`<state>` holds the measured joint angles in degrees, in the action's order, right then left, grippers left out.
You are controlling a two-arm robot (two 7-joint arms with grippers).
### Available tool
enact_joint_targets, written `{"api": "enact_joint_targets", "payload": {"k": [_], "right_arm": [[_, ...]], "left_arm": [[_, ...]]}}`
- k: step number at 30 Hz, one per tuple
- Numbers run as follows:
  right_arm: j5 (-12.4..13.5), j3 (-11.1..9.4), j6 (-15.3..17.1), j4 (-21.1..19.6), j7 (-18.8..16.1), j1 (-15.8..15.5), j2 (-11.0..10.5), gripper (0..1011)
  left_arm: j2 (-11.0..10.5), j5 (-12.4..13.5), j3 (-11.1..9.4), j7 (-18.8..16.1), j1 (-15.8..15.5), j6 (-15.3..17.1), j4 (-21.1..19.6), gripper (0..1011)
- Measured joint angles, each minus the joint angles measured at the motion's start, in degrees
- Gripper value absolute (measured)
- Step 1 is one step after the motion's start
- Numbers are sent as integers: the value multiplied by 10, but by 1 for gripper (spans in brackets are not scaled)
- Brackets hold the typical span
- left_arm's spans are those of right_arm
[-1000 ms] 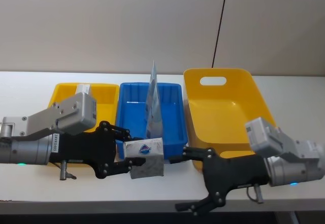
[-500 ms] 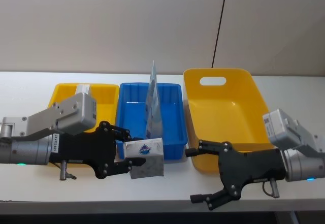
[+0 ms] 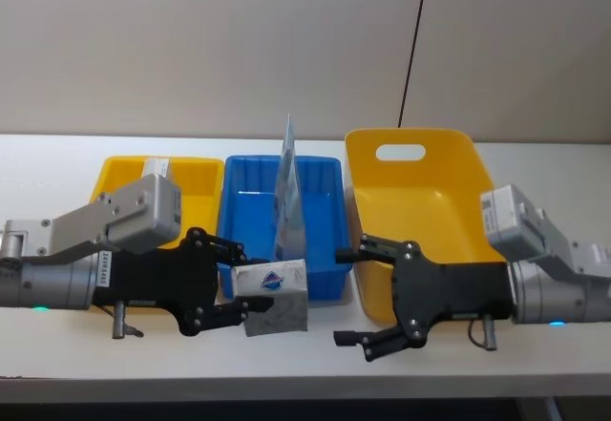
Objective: Bimanual collaborative sorting of washing and personal care products
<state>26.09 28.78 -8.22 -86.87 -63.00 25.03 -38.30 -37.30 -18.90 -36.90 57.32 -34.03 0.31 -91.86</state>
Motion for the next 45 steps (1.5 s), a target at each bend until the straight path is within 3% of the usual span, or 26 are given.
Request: {"api": "enact_joint_targets", "payload": {"k": [45], "right_arm": [[-40,66,0,85,44,48,71,1002]], "left_arm": [[0,0,0,0,0,0,0,367]]}}
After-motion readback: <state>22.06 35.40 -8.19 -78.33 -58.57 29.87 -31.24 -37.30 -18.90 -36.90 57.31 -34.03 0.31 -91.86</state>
